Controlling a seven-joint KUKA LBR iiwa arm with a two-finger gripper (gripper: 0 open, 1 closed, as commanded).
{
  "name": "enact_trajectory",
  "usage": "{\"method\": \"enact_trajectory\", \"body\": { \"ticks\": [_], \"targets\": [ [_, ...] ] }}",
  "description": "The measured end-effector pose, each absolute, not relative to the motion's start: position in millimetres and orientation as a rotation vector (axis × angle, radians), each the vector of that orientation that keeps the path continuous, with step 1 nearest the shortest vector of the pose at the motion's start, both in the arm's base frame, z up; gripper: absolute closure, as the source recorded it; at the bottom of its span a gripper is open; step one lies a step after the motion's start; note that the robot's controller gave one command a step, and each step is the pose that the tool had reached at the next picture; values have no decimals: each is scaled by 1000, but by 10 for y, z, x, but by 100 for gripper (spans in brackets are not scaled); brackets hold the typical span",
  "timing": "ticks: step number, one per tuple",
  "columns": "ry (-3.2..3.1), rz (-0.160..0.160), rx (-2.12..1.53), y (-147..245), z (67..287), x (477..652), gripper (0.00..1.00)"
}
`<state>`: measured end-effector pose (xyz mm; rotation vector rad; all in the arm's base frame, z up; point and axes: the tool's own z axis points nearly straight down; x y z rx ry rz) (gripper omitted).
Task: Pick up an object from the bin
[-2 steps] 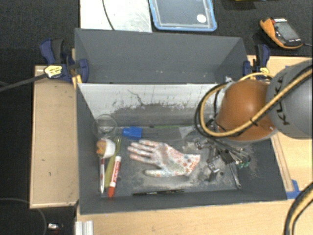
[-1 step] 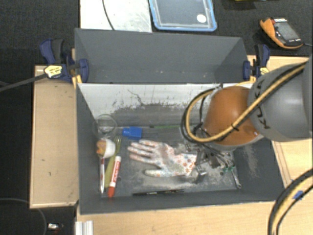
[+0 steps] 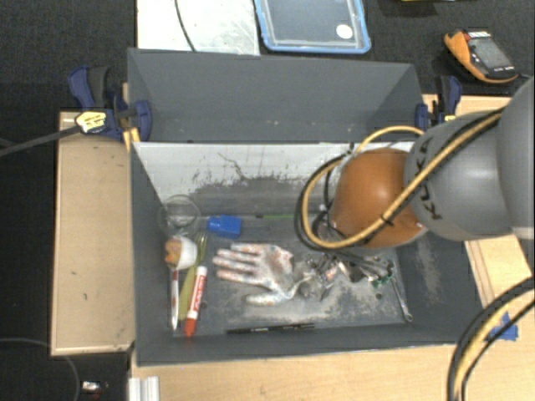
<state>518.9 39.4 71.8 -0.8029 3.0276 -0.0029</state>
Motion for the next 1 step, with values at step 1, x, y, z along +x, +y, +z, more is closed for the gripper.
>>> {"method": "enact_trajectory", "body": {
  "ticks": [1],
  "targets": [
    [3028, -2, -802, 393, 719, 5189, 100]
  ]
}}
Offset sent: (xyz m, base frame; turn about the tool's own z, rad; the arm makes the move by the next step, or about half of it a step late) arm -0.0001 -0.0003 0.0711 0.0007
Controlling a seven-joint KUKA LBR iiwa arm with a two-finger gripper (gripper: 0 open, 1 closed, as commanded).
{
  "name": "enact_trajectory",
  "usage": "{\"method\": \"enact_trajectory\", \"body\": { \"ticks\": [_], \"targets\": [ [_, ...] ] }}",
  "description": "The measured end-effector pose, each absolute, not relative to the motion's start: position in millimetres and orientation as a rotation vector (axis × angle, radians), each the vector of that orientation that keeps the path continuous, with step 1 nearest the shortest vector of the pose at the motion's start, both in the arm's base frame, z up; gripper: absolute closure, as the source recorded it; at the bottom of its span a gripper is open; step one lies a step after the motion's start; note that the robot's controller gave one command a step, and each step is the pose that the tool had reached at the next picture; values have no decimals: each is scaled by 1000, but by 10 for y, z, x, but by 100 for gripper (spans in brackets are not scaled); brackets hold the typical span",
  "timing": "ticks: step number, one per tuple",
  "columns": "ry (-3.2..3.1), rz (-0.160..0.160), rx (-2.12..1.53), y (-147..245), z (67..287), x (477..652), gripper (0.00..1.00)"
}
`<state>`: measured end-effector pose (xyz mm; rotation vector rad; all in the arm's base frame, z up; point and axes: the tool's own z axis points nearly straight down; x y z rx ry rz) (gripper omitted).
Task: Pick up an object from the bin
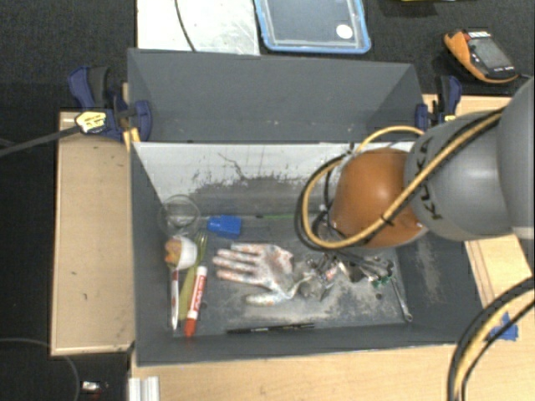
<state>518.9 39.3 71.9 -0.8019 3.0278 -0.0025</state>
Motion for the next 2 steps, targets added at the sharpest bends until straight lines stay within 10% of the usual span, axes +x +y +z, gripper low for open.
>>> {"method": "enact_trajectory", "body": {
  "ticks": [2],
  "targets": [
    [3028, -1, -799, 396, 1316, 5182, 100]
  ]
}}
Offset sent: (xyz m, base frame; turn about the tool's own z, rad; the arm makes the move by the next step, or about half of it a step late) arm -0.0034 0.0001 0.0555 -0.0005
